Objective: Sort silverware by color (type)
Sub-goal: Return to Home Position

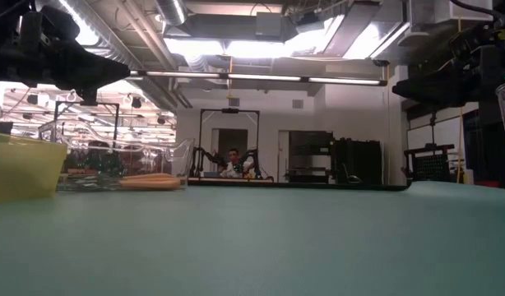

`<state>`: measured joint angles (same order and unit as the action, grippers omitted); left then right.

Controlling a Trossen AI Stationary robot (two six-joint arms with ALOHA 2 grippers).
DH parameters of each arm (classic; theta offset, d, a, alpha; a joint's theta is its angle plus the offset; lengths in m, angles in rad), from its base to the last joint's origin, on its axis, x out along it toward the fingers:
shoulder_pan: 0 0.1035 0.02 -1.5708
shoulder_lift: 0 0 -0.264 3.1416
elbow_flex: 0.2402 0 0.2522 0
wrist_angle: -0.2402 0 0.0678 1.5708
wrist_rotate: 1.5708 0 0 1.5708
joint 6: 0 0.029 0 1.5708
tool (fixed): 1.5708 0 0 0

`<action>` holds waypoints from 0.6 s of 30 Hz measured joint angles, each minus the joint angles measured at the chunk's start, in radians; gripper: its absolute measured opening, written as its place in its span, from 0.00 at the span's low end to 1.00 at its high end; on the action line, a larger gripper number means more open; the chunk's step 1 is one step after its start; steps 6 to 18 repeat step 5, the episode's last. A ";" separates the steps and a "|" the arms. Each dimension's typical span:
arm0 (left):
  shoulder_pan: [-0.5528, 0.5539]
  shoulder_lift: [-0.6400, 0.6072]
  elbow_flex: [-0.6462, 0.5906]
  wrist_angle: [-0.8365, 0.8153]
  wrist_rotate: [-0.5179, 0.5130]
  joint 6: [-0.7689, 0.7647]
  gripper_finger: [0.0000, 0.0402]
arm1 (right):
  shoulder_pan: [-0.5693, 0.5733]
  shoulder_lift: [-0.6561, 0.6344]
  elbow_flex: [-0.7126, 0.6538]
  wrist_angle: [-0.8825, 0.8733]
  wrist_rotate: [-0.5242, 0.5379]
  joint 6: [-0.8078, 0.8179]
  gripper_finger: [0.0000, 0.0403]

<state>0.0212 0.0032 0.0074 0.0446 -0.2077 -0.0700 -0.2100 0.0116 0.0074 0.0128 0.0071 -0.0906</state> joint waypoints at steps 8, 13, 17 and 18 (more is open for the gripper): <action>0.000 0.000 0.000 0.000 0.000 0.000 0.11 | 0.000 0.000 0.000 0.000 0.000 0.000 0.31; 0.000 0.000 0.000 0.000 0.000 0.000 0.11 | 0.000 0.000 0.000 0.000 0.000 0.000 0.31; 0.000 0.000 0.000 0.000 0.000 0.000 0.11 | 0.000 0.000 0.000 0.000 0.000 0.000 0.31; 0.000 0.000 0.000 0.000 0.000 0.000 0.11 | 0.000 0.000 0.000 0.000 0.000 0.000 0.31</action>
